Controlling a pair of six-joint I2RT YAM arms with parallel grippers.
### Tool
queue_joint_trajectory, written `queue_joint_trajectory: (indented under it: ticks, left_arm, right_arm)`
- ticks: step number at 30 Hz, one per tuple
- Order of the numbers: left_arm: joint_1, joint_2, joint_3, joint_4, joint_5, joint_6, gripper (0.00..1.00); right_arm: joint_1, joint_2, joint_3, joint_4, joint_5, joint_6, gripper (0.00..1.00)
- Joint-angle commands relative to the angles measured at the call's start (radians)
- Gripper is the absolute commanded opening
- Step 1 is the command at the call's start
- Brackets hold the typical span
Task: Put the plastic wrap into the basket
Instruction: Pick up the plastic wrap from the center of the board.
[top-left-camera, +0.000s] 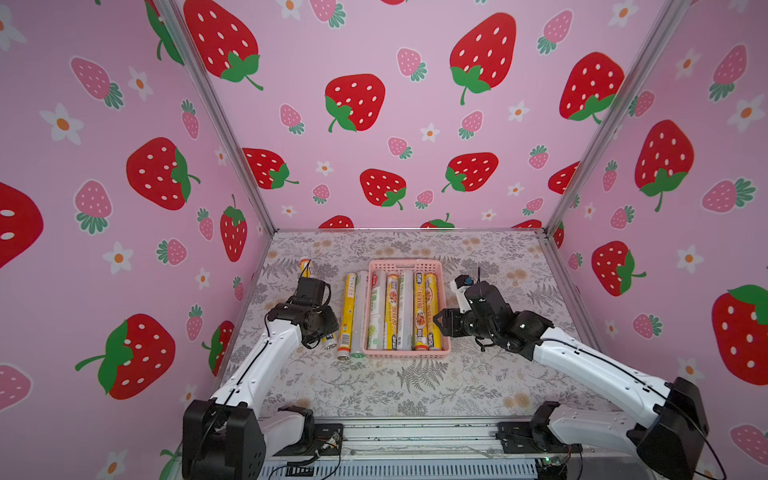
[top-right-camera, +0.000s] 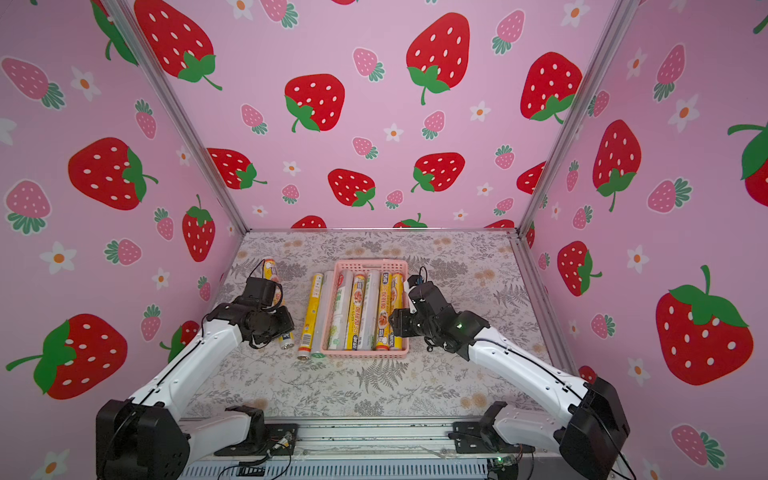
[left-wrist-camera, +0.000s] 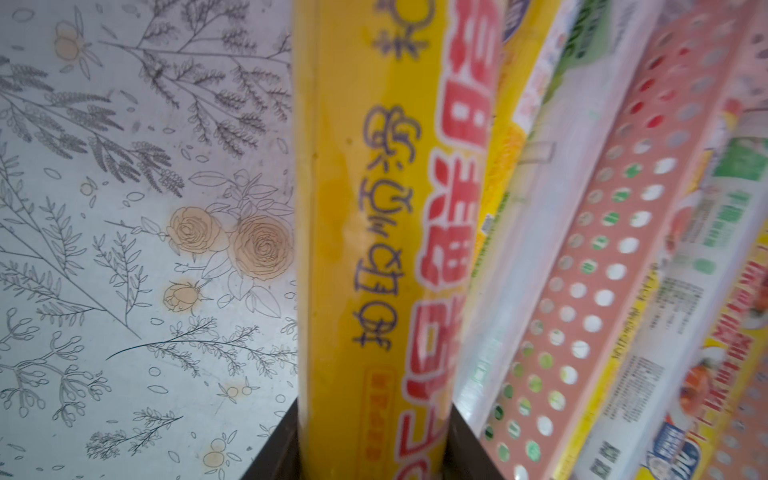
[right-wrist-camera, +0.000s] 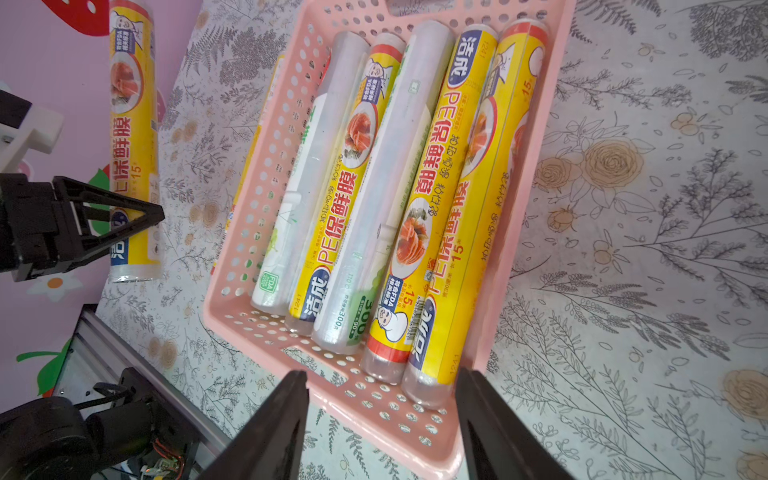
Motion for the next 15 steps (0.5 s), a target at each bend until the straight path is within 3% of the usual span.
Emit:
queue_joint_trajectory:
  ticks: [1,7,15]
  left_arm:
    - [-0.090,-0.023,0.102,-0.054,0.015,-0.035,0.39]
    - [-0.364,0.069,0.234,-0.004,-0.014,-0.120,0.39]
    - [-0.568,0.267,0.279,0.204,0.003,-0.213,0.39]
  right_arm:
    - [-0.025,-0.019,0.056,0.004,-0.009,-0.012,0.64]
    - [-0.082,0.041,0.123,-0.011,-0.049,-0.020,0.64]
    - [-0.120,0.042,0.111,-0.032,-0.014,-0.068,0.64]
